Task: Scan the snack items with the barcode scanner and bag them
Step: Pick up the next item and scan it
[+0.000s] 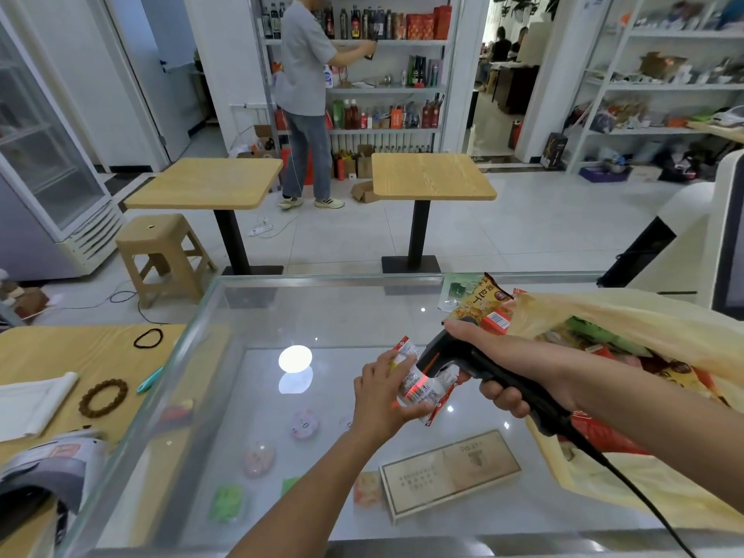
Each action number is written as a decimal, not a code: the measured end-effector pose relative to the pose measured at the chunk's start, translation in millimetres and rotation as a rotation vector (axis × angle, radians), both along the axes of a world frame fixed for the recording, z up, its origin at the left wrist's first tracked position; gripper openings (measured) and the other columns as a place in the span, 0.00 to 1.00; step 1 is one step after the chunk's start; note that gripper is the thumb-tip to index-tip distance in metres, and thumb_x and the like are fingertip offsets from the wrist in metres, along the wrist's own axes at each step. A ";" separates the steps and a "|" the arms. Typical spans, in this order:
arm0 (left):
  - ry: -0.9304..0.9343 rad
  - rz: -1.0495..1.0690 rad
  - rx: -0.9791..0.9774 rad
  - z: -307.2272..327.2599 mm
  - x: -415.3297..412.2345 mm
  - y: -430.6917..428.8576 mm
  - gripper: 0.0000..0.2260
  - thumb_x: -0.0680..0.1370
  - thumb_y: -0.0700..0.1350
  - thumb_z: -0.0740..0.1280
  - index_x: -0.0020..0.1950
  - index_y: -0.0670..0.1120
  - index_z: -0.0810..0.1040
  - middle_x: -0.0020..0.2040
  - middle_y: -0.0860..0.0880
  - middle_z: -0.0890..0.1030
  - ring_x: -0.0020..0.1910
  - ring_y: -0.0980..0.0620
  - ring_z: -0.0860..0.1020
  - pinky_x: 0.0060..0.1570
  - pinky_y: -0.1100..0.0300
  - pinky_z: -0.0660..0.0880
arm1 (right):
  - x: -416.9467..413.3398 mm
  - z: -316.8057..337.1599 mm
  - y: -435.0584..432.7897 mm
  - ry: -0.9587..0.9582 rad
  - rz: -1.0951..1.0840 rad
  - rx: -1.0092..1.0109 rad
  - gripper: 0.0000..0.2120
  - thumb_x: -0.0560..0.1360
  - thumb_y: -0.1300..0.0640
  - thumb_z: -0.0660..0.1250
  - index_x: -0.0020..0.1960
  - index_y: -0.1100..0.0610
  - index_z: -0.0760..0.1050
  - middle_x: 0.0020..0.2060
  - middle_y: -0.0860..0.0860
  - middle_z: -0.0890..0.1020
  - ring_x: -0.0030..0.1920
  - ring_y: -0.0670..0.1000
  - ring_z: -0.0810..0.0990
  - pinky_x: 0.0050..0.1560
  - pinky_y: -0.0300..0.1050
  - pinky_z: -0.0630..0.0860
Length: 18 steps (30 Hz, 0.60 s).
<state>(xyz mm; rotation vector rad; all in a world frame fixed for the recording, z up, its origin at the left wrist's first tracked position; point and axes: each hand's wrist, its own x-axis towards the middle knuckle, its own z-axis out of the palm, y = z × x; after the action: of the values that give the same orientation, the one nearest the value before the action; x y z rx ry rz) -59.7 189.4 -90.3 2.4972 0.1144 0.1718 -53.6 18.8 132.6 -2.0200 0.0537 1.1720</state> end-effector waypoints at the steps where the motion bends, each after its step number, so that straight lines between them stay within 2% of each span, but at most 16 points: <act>1: -0.011 0.012 -0.091 4.5 2.5 -1.9 0.34 0.67 0.61 0.73 0.70 0.57 0.67 0.72 0.52 0.59 0.67 0.52 0.59 0.67 0.56 0.62 | 0.7 -0.3 -1.7 -0.005 -0.014 0.004 0.32 0.66 0.25 0.60 0.44 0.57 0.69 0.24 0.49 0.67 0.21 0.46 0.63 0.20 0.35 0.62; 4: 0.046 0.069 -0.435 21.5 9.2 -1.4 0.30 0.66 0.49 0.79 0.66 0.51 0.74 0.67 0.49 0.58 0.64 0.54 0.59 0.64 0.67 0.64 | 3.7 -0.8 -7.4 -0.013 -0.052 0.024 0.33 0.66 0.26 0.61 0.44 0.57 0.70 0.25 0.49 0.67 0.22 0.46 0.63 0.20 0.36 0.62; 6: 0.106 0.125 -0.602 28.6 14.4 4.3 0.29 0.66 0.46 0.79 0.66 0.51 0.74 0.64 0.50 0.58 0.65 0.51 0.63 0.65 0.63 0.68 | 5.8 -1.7 -11.0 -0.015 -0.079 0.044 0.34 0.66 0.26 0.61 0.46 0.58 0.71 0.25 0.49 0.67 0.22 0.46 0.63 0.20 0.35 0.63; 8: 0.154 0.137 -0.674 35.8 19.2 8.7 0.26 0.69 0.48 0.77 0.66 0.53 0.75 0.64 0.50 0.61 0.65 0.51 0.66 0.65 0.59 0.70 | 8.0 -3.1 -14.1 -0.011 -0.100 0.065 0.34 0.66 0.26 0.61 0.47 0.59 0.71 0.25 0.49 0.67 0.21 0.46 0.63 0.20 0.35 0.63; 10: 0.186 0.151 -0.777 43.3 24.0 10.3 0.15 0.74 0.53 0.71 0.60 0.52 0.78 0.61 0.49 0.71 0.61 0.51 0.72 0.60 0.60 0.70 | 9.5 -4.2 -15.9 -0.004 -0.114 0.080 0.35 0.66 0.26 0.62 0.48 0.59 0.71 0.25 0.50 0.67 0.21 0.46 0.63 0.20 0.35 0.63; 11: 0.195 0.171 -0.802 49.4 24.2 9.1 0.12 0.76 0.54 0.67 0.54 0.50 0.80 0.56 0.48 0.77 0.56 0.51 0.76 0.54 0.61 0.71 | 9.6 -4.6 -16.4 -0.001 -0.119 0.087 0.35 0.66 0.26 0.62 0.48 0.59 0.71 0.25 0.50 0.67 0.21 0.46 0.63 0.20 0.36 0.63; 13: 0.195 0.198 -0.764 52.1 28.2 11.0 0.15 0.77 0.54 0.63 0.49 0.44 0.82 0.49 0.44 0.81 0.53 0.47 0.78 0.47 0.62 0.71 | 9.5 -4.8 -16.4 0.001 -0.122 0.098 0.35 0.66 0.26 0.62 0.48 0.59 0.72 0.25 0.49 0.67 0.21 0.46 0.63 0.20 0.36 0.63; 15: 0.179 0.195 -0.685 52.2 30.4 13.6 0.13 0.79 0.49 0.62 0.52 0.43 0.82 0.52 0.44 0.79 0.54 0.47 0.77 0.47 0.65 0.72 | 8.9 -4.6 -15.1 -0.002 -0.118 0.103 0.35 0.66 0.26 0.62 0.48 0.59 0.72 0.25 0.49 0.67 0.21 0.46 0.63 0.19 0.36 0.63; 16: 0.165 0.176 -0.655 54.1 28.5 13.8 0.11 0.80 0.44 0.61 0.56 0.43 0.81 0.54 0.46 0.77 0.54 0.49 0.76 0.45 0.69 0.73 | 8.5 -4.3 -14.1 -0.002 -0.114 0.106 0.35 0.65 0.26 0.61 0.48 0.59 0.72 0.25 0.49 0.67 0.21 0.46 0.63 0.19 0.36 0.63; 18: 0.109 0.178 -0.664 54.3 29.6 16.9 0.13 0.78 0.36 0.63 0.61 0.44 0.79 0.56 0.48 0.74 0.54 0.52 0.75 0.40 0.73 0.74 | 7.6 -3.8 -11.7 0.003 -0.106 0.111 0.34 0.65 0.26 0.61 0.47 0.58 0.72 0.25 0.49 0.68 0.21 0.46 0.64 0.19 0.35 0.63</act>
<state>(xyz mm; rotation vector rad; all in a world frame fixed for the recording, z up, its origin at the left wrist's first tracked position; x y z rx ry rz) -30.1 206.2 -36.0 1.8310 0.3748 0.0553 -46.0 7.1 128.8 -1.8950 0.0945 1.0879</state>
